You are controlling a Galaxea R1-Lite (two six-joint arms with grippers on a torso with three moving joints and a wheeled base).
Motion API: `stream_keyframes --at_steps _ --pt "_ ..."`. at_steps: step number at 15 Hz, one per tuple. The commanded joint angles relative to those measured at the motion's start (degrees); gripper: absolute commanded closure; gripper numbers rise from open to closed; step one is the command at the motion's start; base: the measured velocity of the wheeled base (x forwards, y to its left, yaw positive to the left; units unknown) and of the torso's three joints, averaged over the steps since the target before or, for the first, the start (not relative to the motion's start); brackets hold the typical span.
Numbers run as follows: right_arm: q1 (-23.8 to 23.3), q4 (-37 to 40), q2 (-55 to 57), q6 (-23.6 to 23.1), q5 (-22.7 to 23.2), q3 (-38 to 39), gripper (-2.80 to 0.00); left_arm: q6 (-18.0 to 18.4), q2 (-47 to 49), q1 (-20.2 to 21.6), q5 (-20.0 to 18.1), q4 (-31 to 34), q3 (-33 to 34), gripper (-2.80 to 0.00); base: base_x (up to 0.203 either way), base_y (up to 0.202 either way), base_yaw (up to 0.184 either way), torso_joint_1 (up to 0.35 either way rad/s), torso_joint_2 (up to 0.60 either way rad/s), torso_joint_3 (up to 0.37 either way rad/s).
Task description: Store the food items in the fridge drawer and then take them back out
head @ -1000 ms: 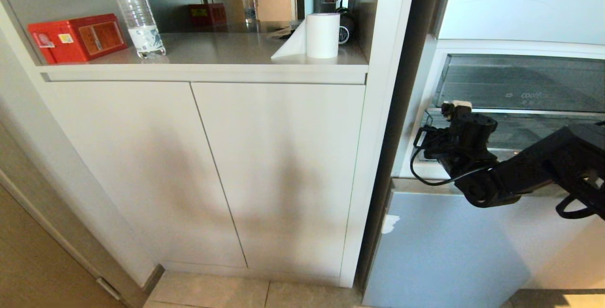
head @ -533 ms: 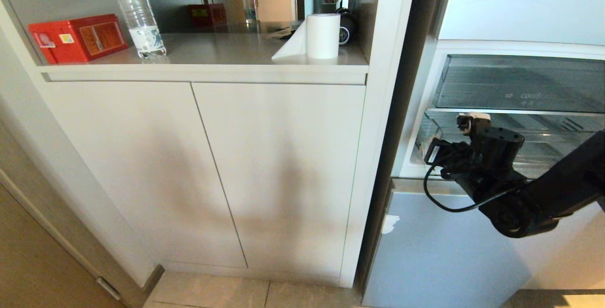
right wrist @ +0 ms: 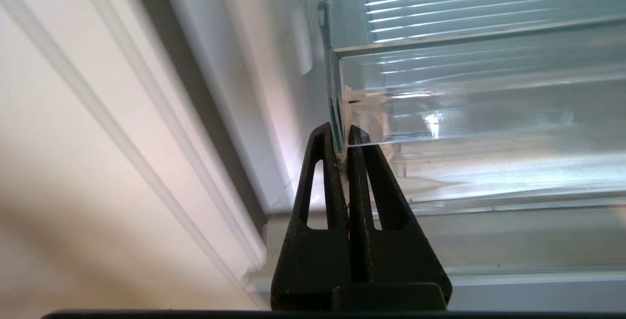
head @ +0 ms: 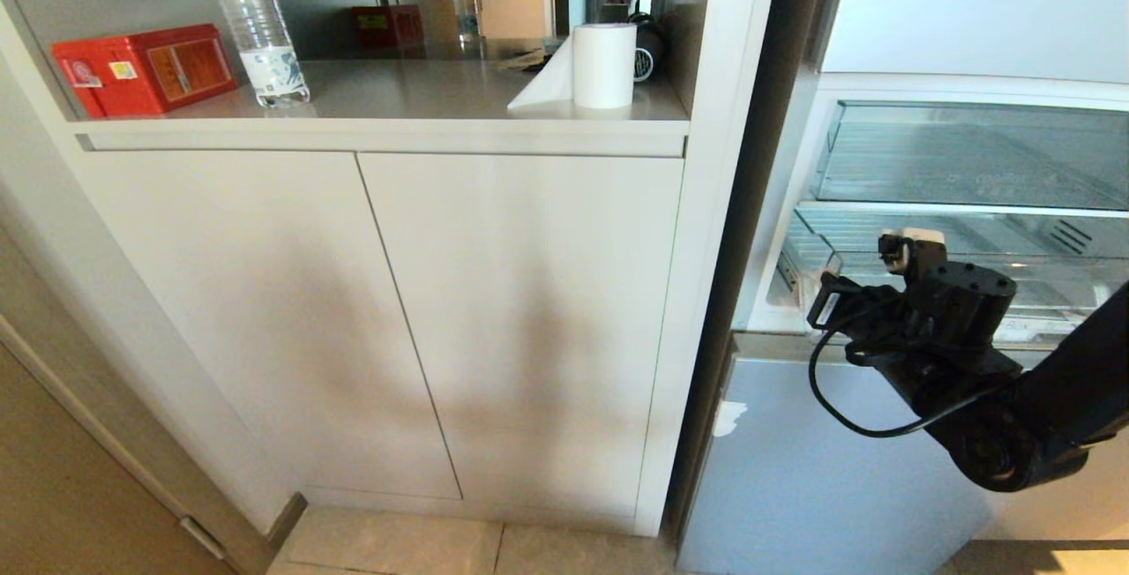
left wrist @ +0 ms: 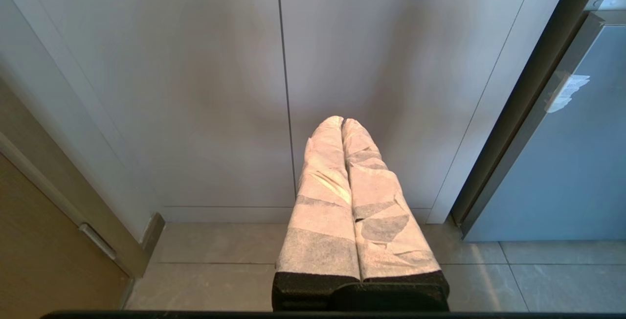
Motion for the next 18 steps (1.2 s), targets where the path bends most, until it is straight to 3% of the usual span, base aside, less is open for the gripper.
stream_keyframes --at_steps 1,9,18 --pt "0.2 -0.2 -1.4 0.1 -0.1 1.6 0.00 0.0 0.0 0.0 0.0 0.0 0.1 0.00 0.000 0.000 0.000 0.000 0.00 0.000" --pt "1.6 -0.2 -4.0 0.5 -0.3 4.3 0.00 0.0 0.0 0.0 0.0 0.0 0.1 0.00 0.000 0.000 0.000 0.000 0.00 0.000" --pt "5.1 -0.2 -14.1 2.6 -0.4 20.5 0.00 0.0 0.0 0.0 0.0 0.0 0.1 0.00 0.000 0.000 0.000 0.000 0.00 0.000"
